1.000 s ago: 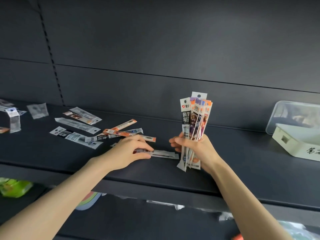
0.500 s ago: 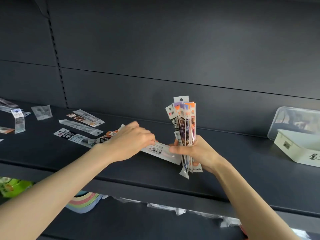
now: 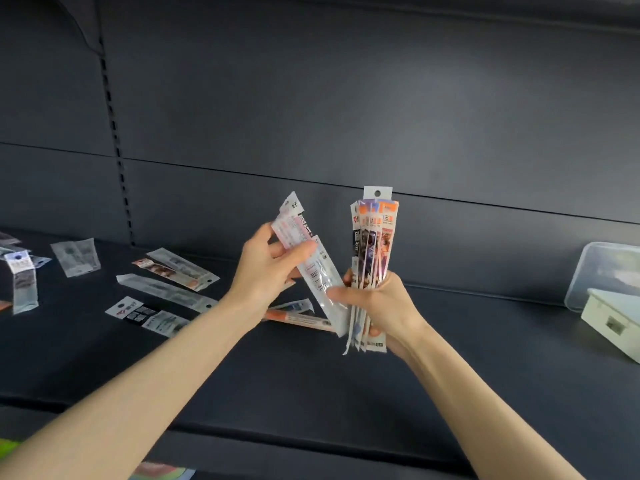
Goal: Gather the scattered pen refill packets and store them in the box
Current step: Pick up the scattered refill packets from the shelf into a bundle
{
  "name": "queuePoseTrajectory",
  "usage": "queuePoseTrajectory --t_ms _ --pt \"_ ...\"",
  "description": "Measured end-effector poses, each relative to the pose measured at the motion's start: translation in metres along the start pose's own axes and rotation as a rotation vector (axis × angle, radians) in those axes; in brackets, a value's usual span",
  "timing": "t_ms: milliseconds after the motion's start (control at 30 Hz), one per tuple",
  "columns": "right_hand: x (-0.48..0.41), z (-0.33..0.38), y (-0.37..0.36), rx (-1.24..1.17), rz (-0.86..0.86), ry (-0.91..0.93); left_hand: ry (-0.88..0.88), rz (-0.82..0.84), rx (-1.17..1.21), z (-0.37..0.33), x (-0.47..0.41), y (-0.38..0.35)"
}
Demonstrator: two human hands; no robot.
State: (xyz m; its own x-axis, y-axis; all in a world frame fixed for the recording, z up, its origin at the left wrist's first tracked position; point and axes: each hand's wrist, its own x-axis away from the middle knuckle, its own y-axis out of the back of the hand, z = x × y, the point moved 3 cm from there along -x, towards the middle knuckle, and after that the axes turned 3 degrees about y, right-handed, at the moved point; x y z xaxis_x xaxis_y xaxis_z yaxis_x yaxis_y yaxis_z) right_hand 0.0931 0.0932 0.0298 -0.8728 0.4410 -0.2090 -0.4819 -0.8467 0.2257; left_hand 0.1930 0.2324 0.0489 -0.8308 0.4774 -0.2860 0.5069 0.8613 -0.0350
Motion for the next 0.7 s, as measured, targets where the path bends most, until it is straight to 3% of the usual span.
queuePoseTrajectory --t_ms 133,233,433,533,700 --pt "-0.020 0.007 -0.026 -0.018 0.169 0.008 -0.115 0.167 -0.132 -0.008 -0.027 0.014" --pt "-0.035 0.011 -0.043 -0.161 0.215 0.012 -0.187 0.249 -0.135 -0.007 -0.045 0.024" --pt "-0.054 0.004 -0.051 -0.096 0.144 0.002 -0.178 0.439 -0.201 0.015 -0.072 0.046" --pt "-0.059 -0.001 -0.044 0.009 0.055 -0.032 -0.082 0.498 -0.465 0.040 -0.083 0.063" --pt "-0.062 -0.011 -0.046 -0.068 0.056 -0.040 0.059 0.734 -1.060 0.063 -0.073 0.079"
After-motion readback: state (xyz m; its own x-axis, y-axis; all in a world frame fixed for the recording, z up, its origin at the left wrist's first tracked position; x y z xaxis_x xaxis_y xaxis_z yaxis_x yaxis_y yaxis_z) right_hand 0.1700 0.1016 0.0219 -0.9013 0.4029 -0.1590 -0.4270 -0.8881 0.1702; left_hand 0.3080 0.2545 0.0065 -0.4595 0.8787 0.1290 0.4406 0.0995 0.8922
